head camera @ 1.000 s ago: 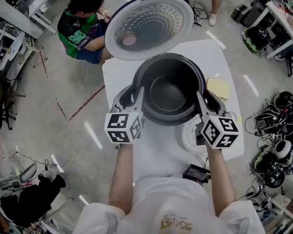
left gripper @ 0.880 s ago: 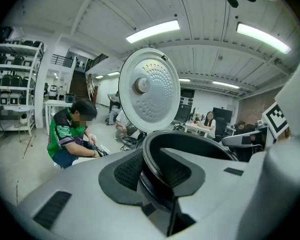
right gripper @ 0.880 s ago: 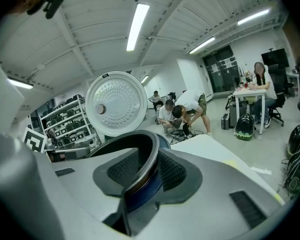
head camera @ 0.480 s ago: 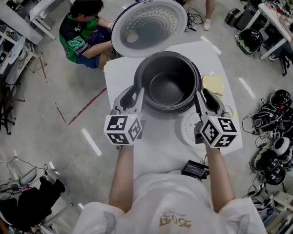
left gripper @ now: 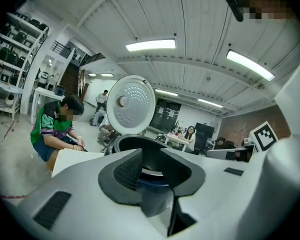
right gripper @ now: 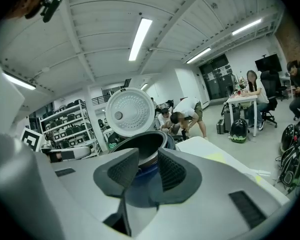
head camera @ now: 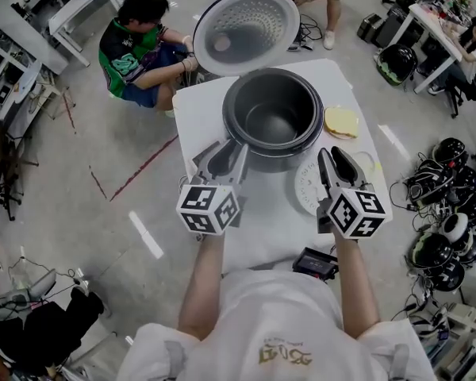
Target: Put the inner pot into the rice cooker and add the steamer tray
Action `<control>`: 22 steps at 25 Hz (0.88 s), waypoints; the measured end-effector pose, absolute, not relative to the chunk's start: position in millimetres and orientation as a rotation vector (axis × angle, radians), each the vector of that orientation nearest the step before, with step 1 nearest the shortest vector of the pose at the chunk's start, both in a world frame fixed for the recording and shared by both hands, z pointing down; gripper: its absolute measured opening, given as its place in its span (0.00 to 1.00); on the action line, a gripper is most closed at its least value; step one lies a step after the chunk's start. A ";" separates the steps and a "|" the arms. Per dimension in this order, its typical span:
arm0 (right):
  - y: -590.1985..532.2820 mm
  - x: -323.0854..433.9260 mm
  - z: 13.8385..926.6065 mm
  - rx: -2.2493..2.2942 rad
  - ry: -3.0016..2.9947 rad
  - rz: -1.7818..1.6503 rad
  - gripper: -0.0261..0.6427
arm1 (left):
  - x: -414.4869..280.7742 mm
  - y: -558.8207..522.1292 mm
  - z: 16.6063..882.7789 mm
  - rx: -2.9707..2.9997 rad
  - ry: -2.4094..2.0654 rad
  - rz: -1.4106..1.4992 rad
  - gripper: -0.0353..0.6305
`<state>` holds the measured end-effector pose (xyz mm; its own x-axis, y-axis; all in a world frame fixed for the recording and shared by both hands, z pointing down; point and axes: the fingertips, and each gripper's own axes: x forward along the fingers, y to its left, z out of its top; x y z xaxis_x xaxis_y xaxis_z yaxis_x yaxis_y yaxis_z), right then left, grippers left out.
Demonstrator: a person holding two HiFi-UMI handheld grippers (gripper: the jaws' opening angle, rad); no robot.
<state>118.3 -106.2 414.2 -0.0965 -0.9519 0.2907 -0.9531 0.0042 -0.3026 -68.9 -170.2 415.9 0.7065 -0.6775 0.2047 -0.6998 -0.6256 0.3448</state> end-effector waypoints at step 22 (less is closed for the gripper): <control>-10.9 116.6 443.0 2.176 -2.081 0.739 0.24 | -45.3 -89.9 444.0 2.540 -0.840 0.123 0.26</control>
